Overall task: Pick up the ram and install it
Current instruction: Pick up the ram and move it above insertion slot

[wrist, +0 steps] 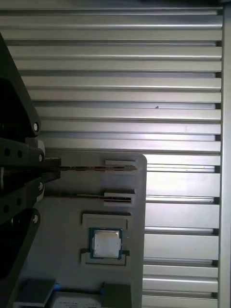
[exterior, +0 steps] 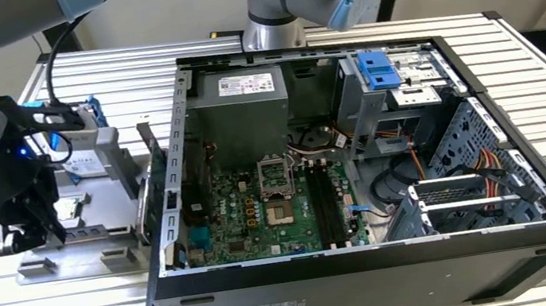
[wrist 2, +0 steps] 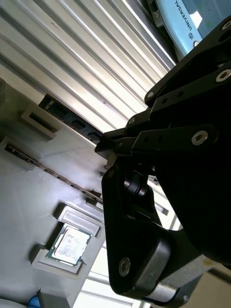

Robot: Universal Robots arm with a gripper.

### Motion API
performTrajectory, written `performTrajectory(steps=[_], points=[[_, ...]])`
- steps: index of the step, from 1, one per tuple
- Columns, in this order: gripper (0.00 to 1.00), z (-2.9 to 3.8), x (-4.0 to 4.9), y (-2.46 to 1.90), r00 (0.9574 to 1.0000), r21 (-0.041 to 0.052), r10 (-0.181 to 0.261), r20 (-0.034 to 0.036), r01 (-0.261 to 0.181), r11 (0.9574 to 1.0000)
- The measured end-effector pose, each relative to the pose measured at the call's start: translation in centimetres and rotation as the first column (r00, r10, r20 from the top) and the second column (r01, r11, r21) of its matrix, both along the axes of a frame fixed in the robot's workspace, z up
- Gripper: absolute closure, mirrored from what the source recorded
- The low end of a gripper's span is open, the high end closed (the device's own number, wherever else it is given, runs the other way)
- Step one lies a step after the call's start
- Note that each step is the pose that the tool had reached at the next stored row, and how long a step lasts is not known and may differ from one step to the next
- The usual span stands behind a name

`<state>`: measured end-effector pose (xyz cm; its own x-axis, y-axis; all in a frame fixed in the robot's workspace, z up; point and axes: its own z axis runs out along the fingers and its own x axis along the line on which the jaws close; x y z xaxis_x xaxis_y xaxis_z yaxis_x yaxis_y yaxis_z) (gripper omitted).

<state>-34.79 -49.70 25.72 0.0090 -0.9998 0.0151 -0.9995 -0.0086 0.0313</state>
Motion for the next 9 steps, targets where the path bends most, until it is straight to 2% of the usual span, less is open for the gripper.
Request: performTrajectory(steps=[9], points=[[1.00,0.16,0.00,0.00,1.0000,0.0000,0.000,0.0001,0.000,1.0000]])
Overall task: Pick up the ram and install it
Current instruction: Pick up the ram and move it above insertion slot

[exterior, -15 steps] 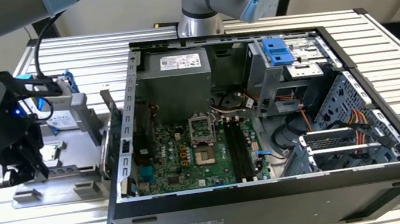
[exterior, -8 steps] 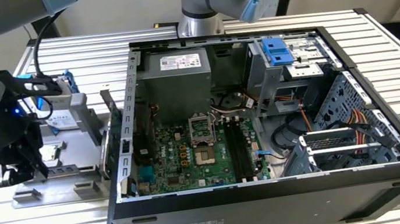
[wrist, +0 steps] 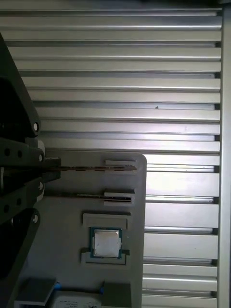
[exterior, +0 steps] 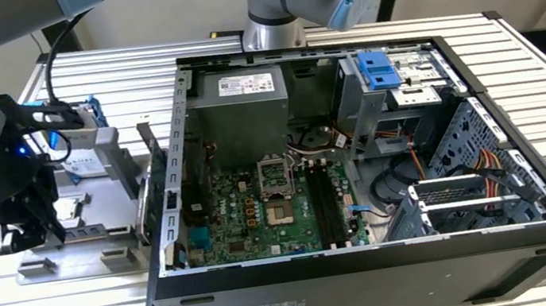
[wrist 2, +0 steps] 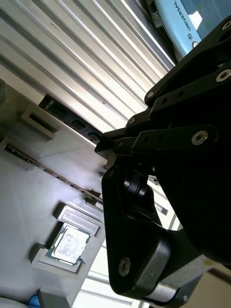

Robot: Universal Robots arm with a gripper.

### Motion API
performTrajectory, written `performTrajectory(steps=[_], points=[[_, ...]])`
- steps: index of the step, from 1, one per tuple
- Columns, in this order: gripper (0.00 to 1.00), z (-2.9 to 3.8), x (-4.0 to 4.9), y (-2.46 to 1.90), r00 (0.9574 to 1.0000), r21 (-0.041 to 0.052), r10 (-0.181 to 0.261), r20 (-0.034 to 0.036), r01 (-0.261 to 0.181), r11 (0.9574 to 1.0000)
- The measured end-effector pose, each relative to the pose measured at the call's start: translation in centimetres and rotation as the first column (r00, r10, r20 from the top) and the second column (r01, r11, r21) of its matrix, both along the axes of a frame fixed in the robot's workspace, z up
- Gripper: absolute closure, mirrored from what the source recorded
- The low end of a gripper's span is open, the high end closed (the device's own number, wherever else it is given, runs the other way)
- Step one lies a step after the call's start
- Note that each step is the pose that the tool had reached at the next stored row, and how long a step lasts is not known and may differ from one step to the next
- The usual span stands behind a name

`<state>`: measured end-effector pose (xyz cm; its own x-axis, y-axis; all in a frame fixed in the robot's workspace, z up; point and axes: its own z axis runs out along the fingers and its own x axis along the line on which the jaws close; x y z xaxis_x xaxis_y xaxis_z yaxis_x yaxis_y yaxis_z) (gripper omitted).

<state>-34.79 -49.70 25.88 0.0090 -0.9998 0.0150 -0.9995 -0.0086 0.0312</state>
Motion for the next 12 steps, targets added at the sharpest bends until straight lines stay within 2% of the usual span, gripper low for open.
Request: performTrajectory(steps=[12], points=[[1.00,0.34,0.00,0.00,1.0000,-0.0002,0.000,-0.0002,0.000,1.0000]])
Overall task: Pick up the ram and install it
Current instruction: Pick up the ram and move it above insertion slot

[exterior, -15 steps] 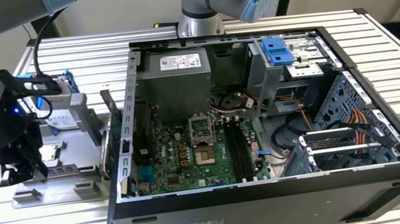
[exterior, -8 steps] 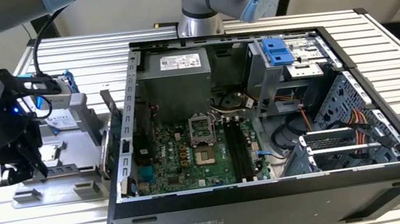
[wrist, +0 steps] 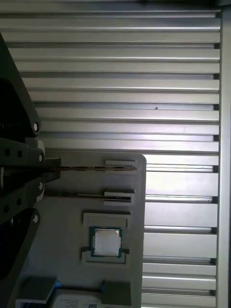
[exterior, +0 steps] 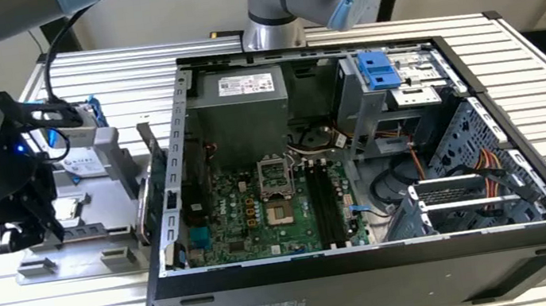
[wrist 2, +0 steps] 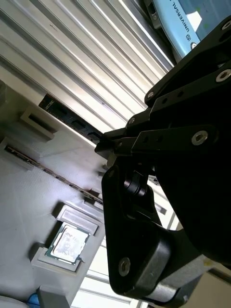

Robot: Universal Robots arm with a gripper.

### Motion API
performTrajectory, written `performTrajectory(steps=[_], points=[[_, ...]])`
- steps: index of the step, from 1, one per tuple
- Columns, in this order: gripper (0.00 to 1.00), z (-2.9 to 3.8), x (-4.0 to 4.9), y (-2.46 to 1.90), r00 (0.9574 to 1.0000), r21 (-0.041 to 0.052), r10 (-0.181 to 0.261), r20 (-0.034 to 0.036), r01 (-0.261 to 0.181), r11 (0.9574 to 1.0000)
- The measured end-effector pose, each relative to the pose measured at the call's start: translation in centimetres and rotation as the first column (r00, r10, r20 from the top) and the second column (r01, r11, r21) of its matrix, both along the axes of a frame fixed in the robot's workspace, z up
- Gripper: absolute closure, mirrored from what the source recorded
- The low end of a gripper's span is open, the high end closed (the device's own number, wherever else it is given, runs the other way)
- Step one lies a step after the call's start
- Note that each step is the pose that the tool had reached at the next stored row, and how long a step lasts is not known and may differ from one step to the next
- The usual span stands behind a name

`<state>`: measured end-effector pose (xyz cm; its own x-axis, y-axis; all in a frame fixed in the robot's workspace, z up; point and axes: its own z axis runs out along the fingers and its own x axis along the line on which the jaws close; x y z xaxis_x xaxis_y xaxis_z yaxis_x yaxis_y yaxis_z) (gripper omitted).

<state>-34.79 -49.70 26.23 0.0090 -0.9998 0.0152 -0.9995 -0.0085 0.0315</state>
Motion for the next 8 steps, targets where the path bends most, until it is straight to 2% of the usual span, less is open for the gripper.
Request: performTrajectory(steps=[8], points=[[1.00,0.51,0.00,0.00,1.0000,0.0000,0.000,0.0000,0.000,1.0000]])
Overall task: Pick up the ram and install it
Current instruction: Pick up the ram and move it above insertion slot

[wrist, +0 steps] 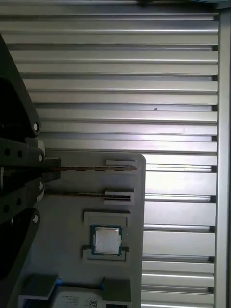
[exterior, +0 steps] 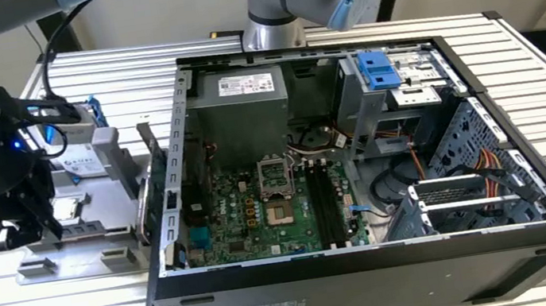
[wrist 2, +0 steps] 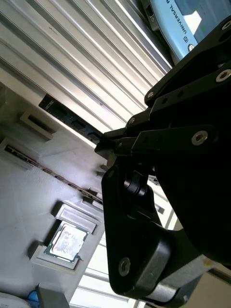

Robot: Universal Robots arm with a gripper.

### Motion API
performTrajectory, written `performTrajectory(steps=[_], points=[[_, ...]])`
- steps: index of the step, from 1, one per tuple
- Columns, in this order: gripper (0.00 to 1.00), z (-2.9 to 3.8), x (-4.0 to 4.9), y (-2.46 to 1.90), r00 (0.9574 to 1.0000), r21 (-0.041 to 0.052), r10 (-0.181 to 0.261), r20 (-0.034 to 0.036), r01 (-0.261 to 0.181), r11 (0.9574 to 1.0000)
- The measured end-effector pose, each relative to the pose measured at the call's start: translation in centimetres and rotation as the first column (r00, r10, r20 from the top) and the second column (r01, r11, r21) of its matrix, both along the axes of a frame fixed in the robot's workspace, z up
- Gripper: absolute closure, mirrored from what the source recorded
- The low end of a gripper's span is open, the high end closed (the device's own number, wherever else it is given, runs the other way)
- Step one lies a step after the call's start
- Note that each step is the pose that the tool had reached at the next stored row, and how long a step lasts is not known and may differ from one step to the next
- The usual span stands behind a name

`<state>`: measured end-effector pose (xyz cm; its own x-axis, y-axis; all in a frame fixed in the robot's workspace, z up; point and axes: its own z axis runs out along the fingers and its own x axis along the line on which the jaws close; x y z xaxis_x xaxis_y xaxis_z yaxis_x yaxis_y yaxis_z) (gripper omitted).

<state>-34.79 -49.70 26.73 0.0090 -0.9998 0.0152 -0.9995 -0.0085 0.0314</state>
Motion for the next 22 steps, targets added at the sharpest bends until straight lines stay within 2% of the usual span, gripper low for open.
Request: performTrajectory(steps=[22], points=[[1.00,0.69,0.00,0.00,1.0000,0.0002,0.000,0.0002,0.000,1.0000]])
